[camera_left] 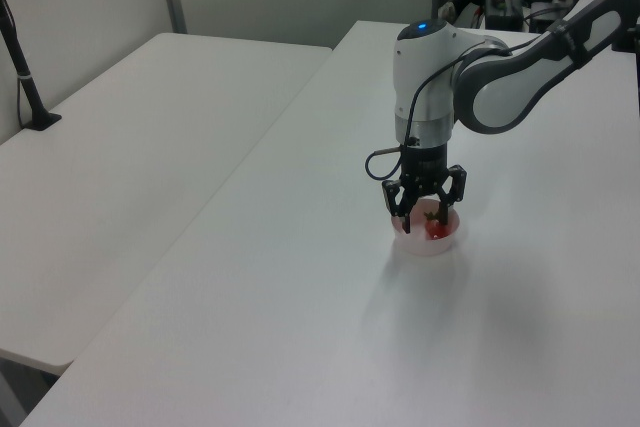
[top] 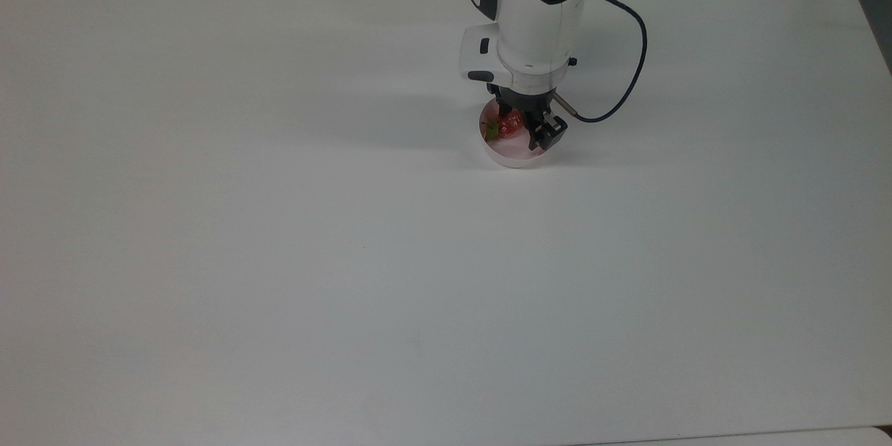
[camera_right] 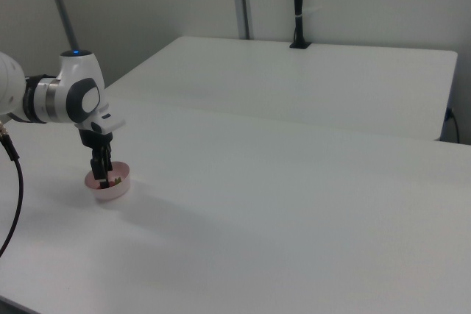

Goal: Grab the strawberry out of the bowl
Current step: 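Close the gripper on the red strawberry inside the bowl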

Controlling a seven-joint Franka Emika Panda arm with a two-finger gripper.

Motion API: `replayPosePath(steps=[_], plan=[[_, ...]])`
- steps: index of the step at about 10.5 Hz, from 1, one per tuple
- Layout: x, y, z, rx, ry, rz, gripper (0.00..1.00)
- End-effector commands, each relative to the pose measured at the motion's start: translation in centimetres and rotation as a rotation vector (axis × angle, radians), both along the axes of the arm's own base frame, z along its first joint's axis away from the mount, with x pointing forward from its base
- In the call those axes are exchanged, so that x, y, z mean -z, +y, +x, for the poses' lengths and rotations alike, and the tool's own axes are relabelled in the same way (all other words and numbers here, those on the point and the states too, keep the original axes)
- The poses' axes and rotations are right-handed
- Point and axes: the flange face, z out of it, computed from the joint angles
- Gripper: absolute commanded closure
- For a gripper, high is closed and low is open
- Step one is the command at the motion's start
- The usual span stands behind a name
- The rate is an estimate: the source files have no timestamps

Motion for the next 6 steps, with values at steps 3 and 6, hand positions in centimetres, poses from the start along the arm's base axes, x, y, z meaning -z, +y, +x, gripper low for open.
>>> replayPosePath(steps=[3,6], plan=[[2.3,0.7,0.3,-0.038,-0.009,-0.044,0.19],[2.1,0.7,0.6,-0.053,-0.035,-0.043,0.41]])
